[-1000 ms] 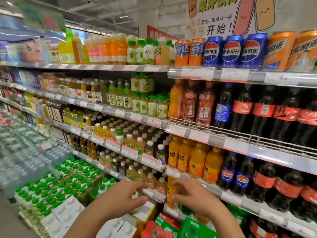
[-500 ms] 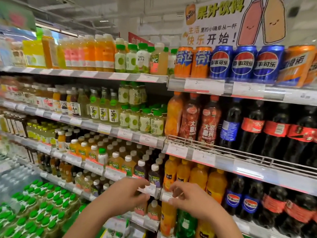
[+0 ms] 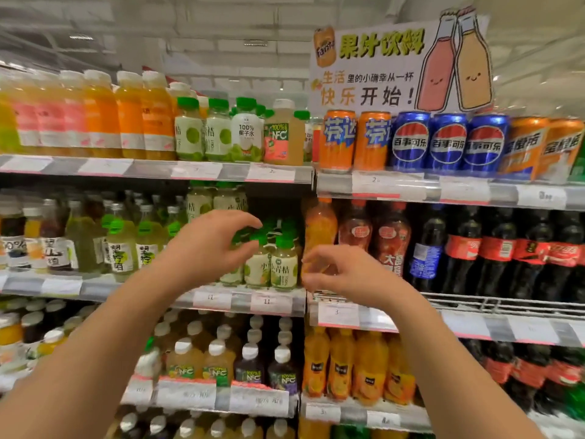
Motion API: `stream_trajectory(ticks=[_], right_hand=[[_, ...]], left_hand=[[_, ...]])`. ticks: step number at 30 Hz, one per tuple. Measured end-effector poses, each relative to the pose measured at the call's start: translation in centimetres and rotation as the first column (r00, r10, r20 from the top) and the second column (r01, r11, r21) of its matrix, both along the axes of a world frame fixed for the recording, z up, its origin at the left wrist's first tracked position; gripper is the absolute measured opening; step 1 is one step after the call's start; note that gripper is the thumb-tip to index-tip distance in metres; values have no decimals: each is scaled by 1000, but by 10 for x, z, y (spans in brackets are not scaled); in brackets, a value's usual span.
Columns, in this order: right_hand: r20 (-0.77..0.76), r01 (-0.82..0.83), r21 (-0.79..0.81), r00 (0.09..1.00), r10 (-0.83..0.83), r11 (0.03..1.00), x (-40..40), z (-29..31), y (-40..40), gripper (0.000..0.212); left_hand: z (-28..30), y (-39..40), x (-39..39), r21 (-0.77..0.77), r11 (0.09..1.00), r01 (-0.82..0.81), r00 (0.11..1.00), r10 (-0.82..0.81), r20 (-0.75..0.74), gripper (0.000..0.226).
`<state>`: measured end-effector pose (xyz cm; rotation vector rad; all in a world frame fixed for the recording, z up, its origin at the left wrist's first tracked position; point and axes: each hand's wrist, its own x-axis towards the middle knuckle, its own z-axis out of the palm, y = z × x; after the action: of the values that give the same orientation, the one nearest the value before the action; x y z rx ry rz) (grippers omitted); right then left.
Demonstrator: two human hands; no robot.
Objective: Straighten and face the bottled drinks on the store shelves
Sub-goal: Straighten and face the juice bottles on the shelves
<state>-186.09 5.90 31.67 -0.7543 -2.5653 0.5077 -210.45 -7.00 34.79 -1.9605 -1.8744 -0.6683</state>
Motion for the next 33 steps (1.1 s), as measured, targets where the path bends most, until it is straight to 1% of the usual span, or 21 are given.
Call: stream_trajectory(ticks=[2,4,7,9,11,12,14,16,18,22,25,27,29,33], right_hand=[[-79,48,70,996,-43,996,-14,28,2,34],[-180,94,140,981,-68,986,-30,54,3,31],[-359,224,244,925,-127,944,-56,84,9,23],[-461,374,323,865,-201,869,-72,97,17,20],[-507,509,389,814,-282,768,-84,105,20,19],[-521,554,405,794,-314,727,-89,110,20,19],[-554,605,401,758,-344,687,-97,123,18,20],[-570,624,399,743,-352,672,-104,136,18,21],[-544,619,371,749,-377,693,-114,149,20,27],[-418,589,275,785,-457,760,-134,160,28,62],[-404,597,240,778,-480,766,-142,160,34,75],[-433,602,192,760,-484,775,-145,160,38,75],[-437,603,158,753,-492,782,-147,159,41,69],[-402,633,181,746,-531,753,-148,159,45,58]], left_hand=[[21,9,-16,112,993,27,1000,-28,4,47],[34,20,-31,193,981,19,1000,-20,0,52],[41,38,-48,225,974,-12,998,24,-50,60],[37,48,-58,219,975,-36,994,58,-96,63],[29,53,-66,220,974,-46,988,77,-133,64],[26,54,-69,230,972,-40,988,73,-139,64],[21,57,-73,266,964,-20,987,61,-149,64],[18,59,-75,298,955,0,987,49,-155,63],[15,61,-76,320,947,15,987,37,-156,62],[8,65,-75,368,929,36,988,22,-152,64],[5,67,-73,381,924,20,989,37,-142,65],[4,68,-72,391,921,9,990,47,-132,65],[4,68,-68,391,920,-11,990,65,-125,65],[4,69,-60,381,922,-71,988,118,-100,63]])
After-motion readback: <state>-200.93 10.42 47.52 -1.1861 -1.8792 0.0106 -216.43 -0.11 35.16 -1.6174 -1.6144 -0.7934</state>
